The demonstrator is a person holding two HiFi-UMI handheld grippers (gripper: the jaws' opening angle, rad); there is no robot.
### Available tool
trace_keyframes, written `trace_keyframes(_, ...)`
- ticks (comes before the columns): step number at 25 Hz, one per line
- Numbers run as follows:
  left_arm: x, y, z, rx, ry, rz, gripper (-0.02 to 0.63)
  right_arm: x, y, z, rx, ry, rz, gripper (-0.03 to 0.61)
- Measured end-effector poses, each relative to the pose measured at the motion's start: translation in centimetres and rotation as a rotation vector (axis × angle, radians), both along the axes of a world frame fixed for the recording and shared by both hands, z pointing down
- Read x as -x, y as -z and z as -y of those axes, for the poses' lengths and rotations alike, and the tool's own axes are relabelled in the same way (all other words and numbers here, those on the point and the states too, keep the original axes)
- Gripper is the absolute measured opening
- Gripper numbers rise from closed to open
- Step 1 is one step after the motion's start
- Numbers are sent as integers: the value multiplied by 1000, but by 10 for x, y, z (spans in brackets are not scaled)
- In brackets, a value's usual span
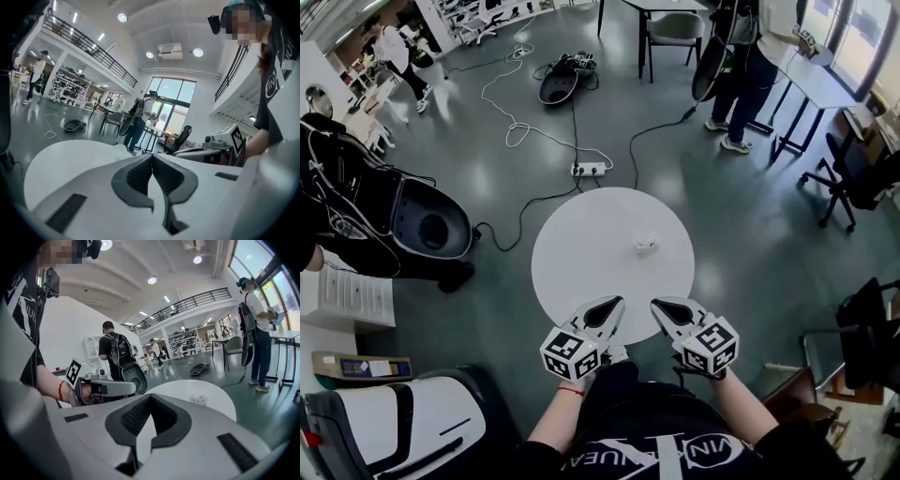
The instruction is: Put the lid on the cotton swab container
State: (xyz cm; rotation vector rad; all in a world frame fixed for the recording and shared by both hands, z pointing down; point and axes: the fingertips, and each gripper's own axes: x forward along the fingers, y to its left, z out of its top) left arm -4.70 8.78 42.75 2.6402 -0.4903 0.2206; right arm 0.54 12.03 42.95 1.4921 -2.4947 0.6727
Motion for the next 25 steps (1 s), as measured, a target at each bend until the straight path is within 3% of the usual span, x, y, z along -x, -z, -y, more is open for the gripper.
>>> trace_keyframes(6, -24, -13, 46, 24, -72, 1, 9, -12, -12, 53, 28, -52, 5, 2)
trace_keyframes(15, -46, -29, 74, 49, -142, 17, 9, -17, -27, 84, 69, -88, 16, 2)
trace_keyframes(25, -64, -50, 98, 94, -65, 67, 9, -32, -43, 117, 113, 38, 8, 2)
